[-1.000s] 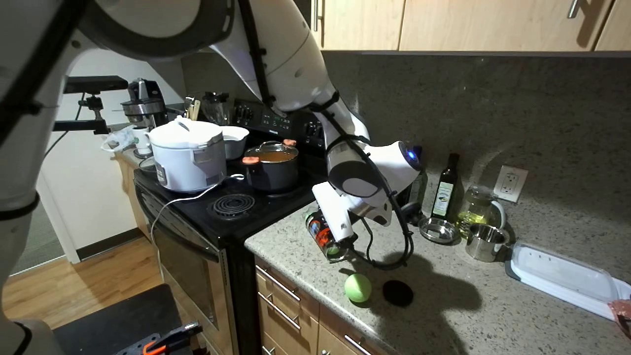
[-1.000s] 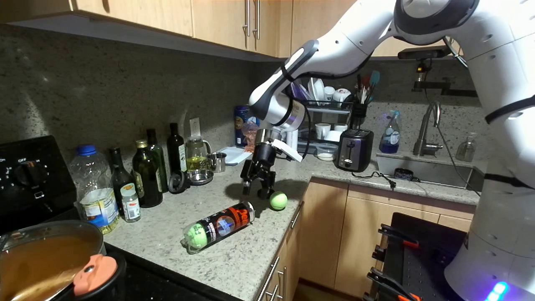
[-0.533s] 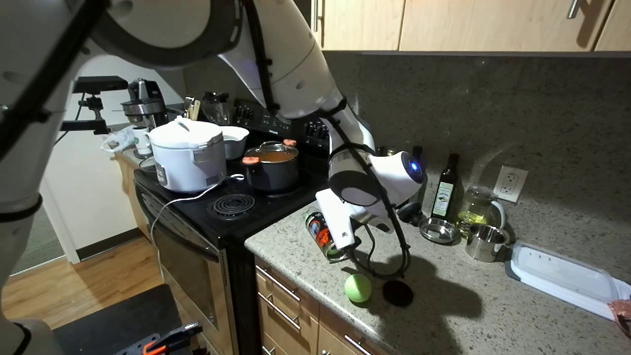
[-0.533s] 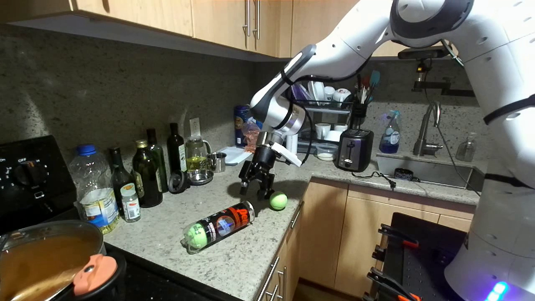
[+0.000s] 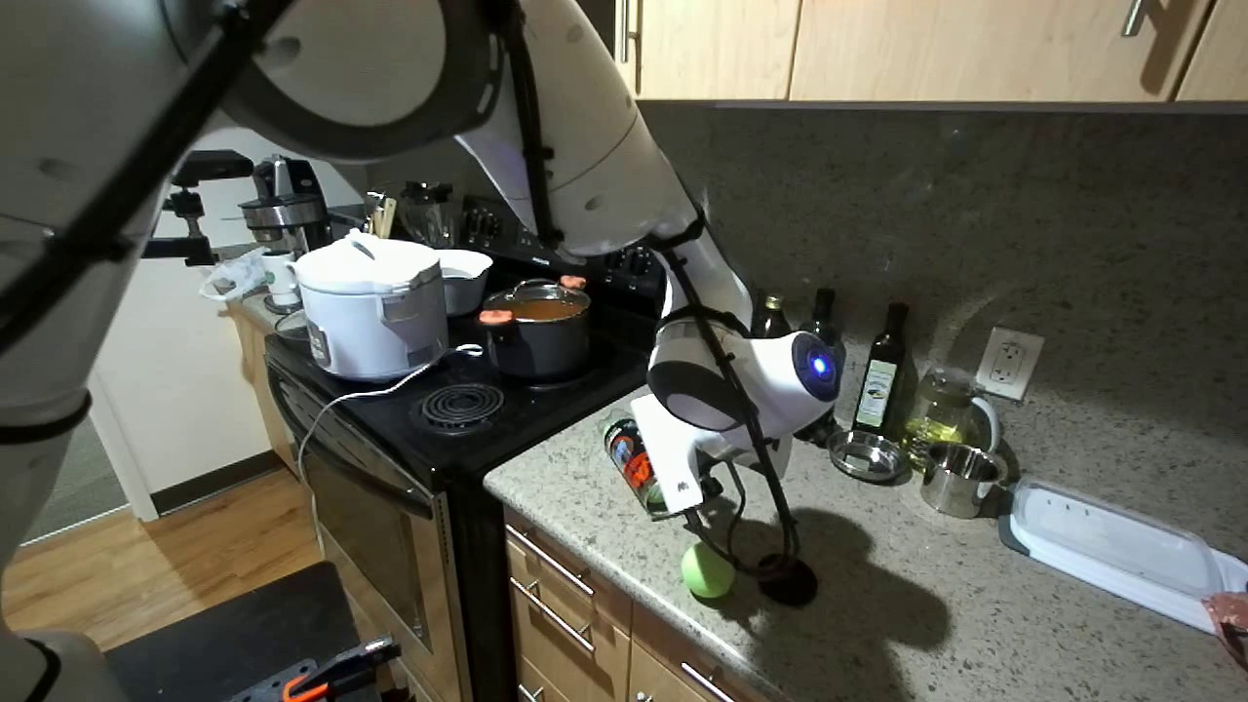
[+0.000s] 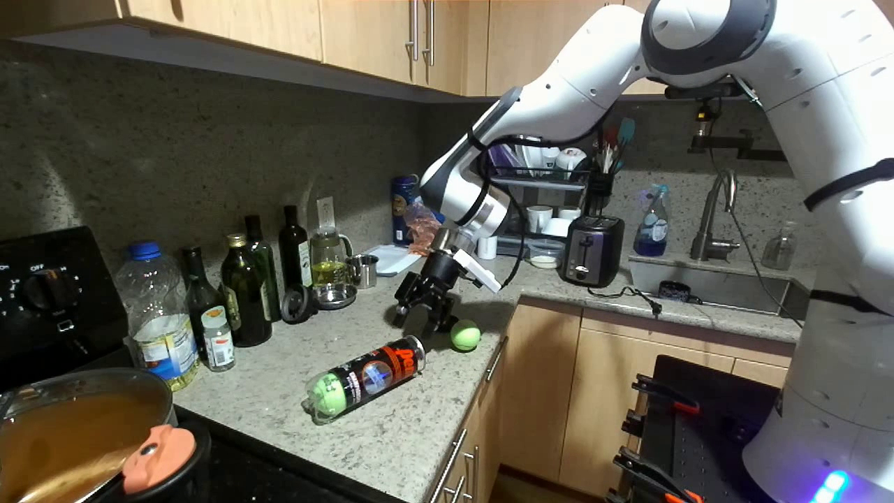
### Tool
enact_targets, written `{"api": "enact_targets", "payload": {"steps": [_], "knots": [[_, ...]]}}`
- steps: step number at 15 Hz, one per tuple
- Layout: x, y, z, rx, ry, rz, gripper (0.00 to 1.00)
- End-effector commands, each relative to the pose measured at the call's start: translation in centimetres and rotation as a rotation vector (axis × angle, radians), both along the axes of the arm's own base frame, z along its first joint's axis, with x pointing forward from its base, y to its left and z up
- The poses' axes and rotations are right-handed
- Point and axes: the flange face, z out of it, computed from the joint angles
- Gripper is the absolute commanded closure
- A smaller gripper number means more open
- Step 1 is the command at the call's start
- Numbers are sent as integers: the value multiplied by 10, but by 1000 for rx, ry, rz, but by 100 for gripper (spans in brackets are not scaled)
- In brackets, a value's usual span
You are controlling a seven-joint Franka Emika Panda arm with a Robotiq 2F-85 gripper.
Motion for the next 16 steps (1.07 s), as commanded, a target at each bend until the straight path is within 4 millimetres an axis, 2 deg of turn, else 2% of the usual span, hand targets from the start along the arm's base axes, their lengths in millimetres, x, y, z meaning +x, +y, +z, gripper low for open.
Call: {"api": "enact_targets", "payload": {"steps": [1, 16], "knots": [[4, -1, -3, 24, -37, -21, 0], [7, -1, -15, 93, -52, -33, 0]]}}
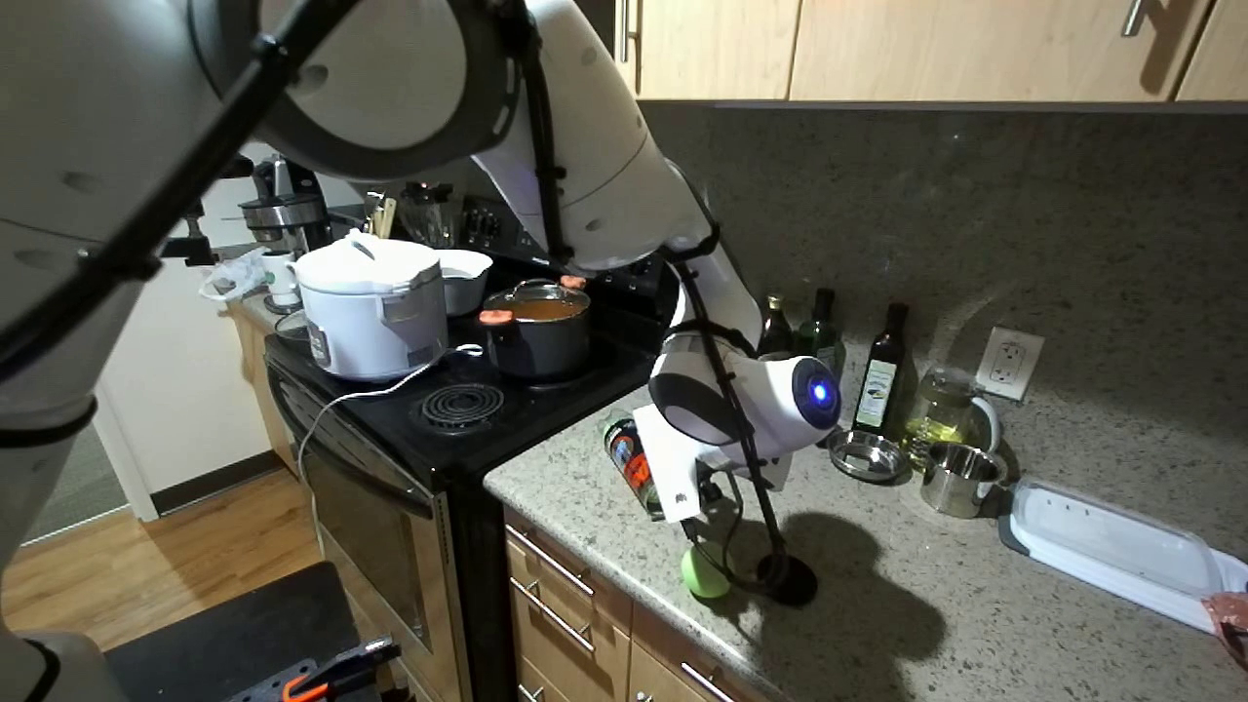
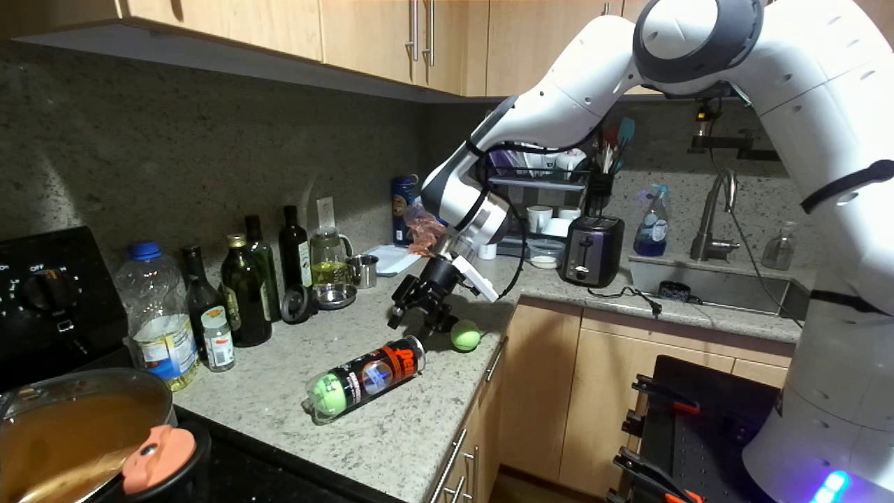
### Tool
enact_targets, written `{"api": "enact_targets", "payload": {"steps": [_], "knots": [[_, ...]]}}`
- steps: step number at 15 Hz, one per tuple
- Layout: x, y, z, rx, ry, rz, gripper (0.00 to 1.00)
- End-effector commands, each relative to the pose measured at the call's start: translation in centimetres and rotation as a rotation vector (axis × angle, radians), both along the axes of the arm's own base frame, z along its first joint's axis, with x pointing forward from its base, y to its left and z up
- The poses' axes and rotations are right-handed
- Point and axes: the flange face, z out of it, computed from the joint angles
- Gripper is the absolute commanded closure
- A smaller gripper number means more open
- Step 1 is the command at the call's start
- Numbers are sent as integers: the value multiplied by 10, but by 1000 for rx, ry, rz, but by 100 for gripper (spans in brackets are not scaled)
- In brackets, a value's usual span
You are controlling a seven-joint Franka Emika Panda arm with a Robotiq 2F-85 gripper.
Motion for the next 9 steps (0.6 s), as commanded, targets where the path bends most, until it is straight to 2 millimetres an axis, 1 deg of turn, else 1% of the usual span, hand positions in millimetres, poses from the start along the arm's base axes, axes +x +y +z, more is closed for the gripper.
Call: {"api": "enact_targets", "payload": {"steps": [1, 2, 4, 5, 6, 7, 9], "knots": [[6, 2, -2, 36, -17, 10, 0], [6, 2, -3, 38, -16, 12, 0], [8, 3, -3, 44, -16, 18, 4], [10, 4, -3, 47, -14, 23, 11], [11, 5, -4, 49, -13, 27, 21], [12, 6, -4, 51, -12, 30, 37], [13, 6, -3, 55, -12, 34, 52]]}}
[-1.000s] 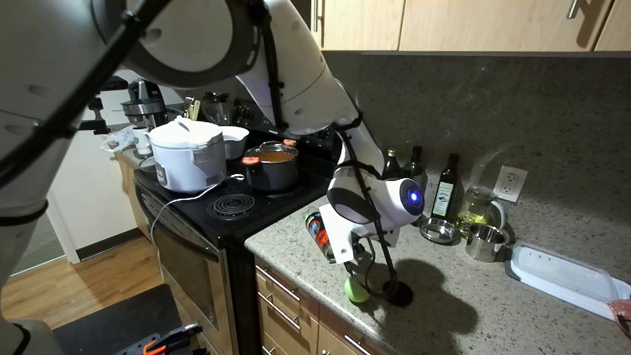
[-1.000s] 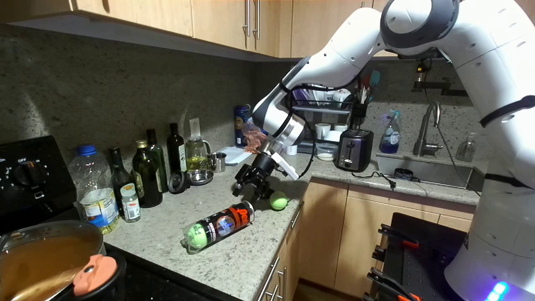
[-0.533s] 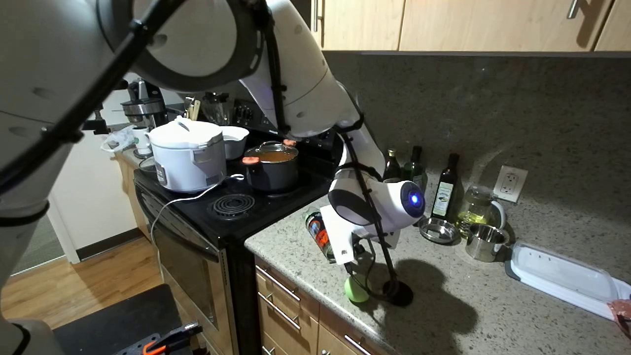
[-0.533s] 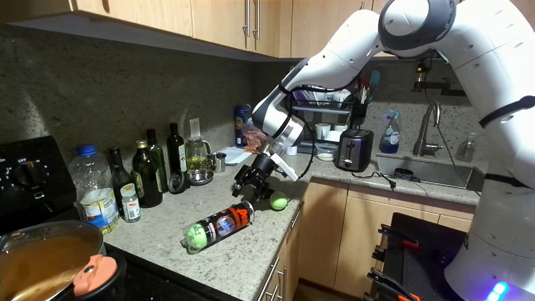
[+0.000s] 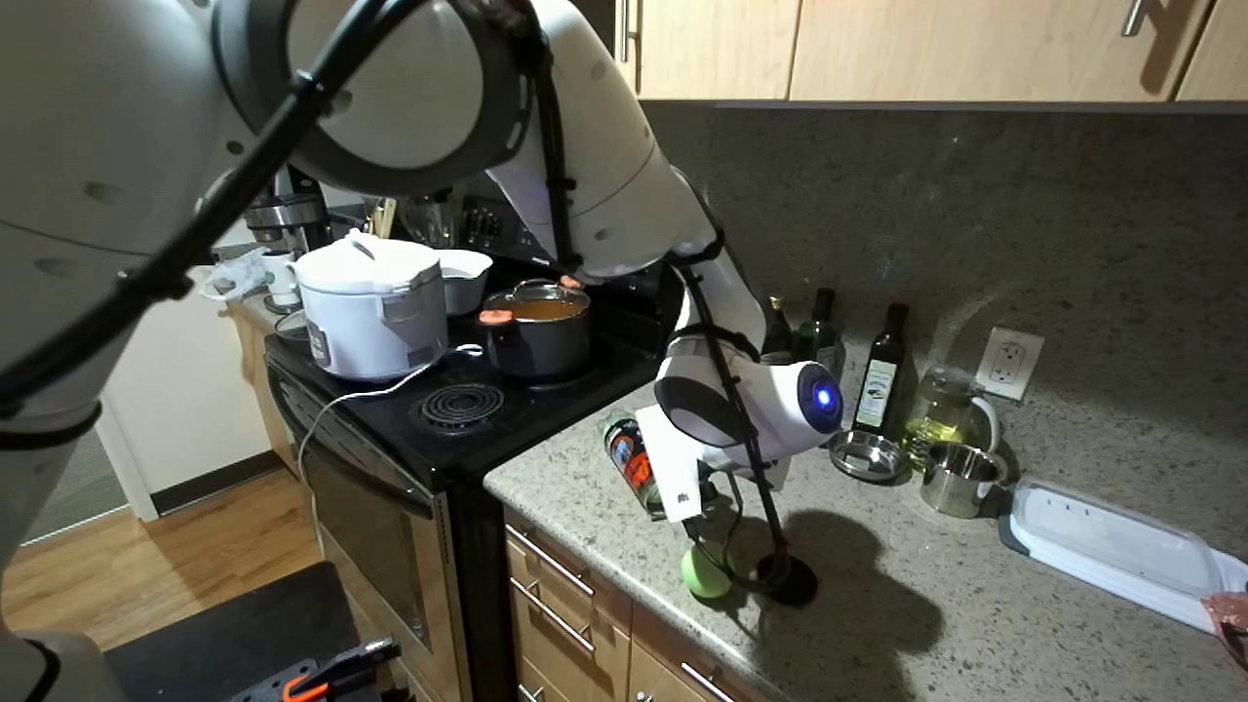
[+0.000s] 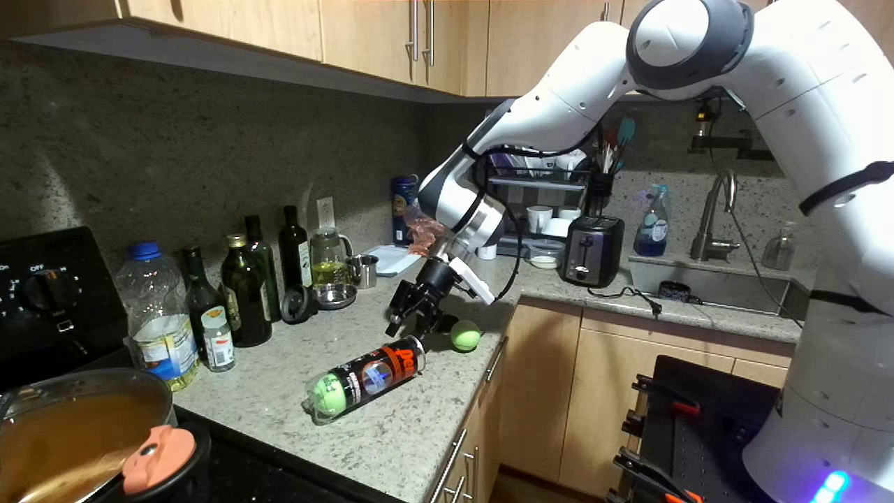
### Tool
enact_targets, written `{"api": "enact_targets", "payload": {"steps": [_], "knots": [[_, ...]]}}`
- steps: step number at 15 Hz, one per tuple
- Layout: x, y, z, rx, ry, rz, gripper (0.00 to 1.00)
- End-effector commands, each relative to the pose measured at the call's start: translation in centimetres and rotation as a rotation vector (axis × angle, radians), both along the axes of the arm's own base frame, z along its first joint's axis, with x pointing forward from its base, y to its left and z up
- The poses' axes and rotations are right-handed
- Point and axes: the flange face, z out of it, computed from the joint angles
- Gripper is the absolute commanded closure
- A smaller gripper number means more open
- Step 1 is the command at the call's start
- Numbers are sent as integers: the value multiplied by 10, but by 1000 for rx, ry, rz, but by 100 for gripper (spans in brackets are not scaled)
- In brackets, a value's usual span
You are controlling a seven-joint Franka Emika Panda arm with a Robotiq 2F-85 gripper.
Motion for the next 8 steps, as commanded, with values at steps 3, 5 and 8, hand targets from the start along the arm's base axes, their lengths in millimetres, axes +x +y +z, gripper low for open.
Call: {"api": "enact_targets", "payload": {"steps": [3, 5, 8], "knots": [[8, 2, 1, 29, -19, 17, 76], [8, 2, 0, 30, -18, 17, 89], [9, 3, 1, 34, -18, 21, 97]]}}
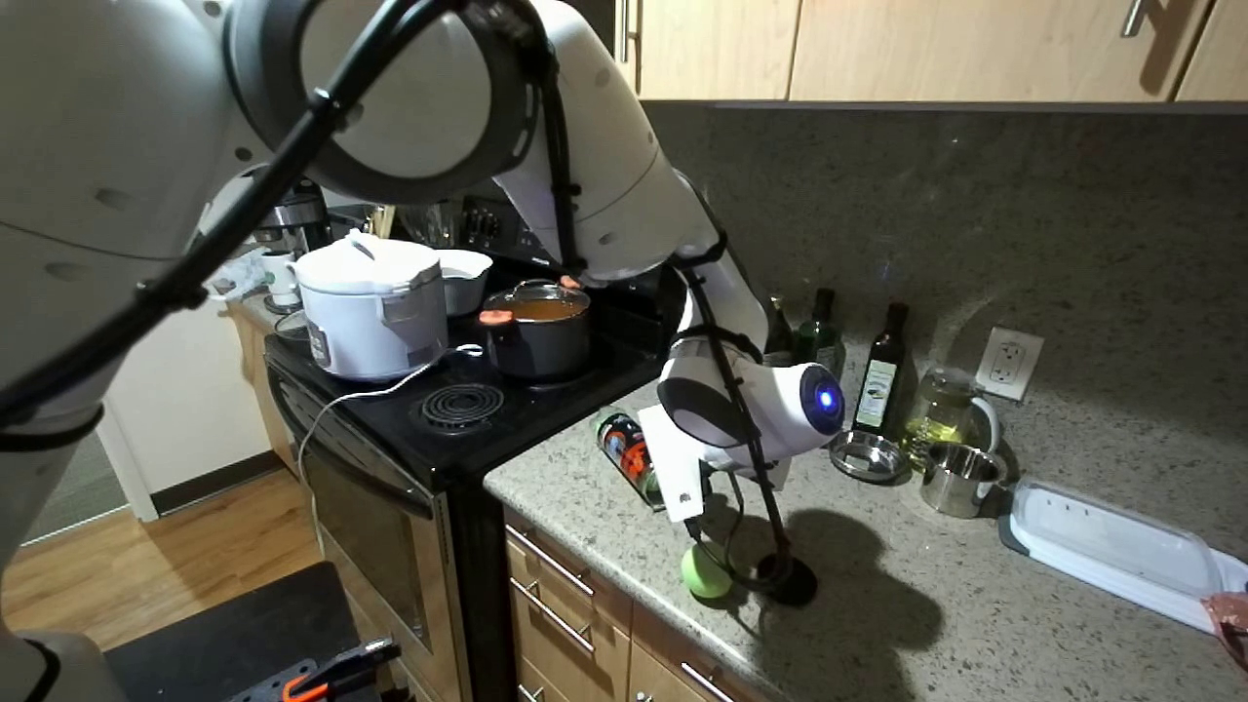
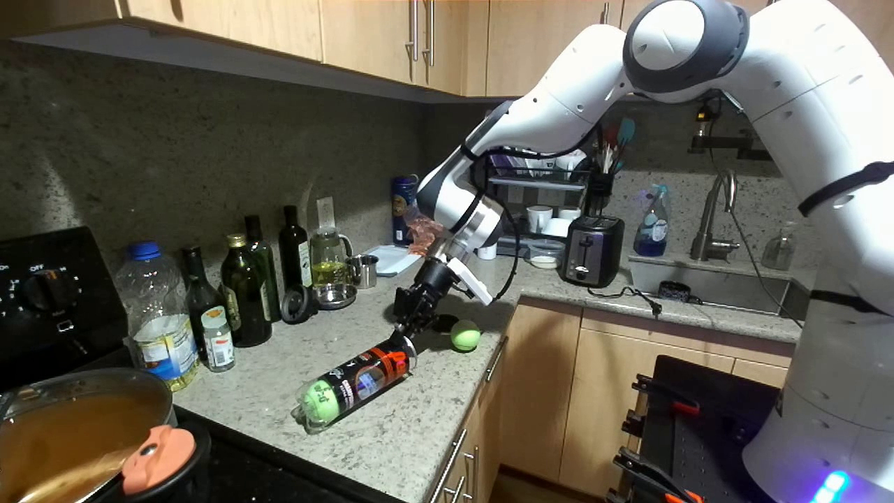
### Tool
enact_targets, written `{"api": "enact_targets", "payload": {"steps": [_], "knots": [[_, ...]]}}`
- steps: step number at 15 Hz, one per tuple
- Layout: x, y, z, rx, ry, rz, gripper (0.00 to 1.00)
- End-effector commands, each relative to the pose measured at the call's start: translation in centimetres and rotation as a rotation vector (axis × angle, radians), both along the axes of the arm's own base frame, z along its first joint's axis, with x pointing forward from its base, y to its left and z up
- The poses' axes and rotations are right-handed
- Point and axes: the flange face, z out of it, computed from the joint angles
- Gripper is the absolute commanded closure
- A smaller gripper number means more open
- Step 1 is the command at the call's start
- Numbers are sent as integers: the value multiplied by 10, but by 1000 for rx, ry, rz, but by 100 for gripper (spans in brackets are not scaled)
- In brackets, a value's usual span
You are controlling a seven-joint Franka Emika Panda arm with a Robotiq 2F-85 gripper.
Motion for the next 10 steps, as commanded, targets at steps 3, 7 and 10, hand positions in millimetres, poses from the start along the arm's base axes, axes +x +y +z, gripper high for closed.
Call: {"api": "enact_targets", "payload": {"steps": [3, 7, 10], "knots": [[6, 4, 10, 41, -20, 33, 100], [6, 7, 27, 53, -34, 58, 99], [3, 10, 44, 64, -29, 81, 99]]}}
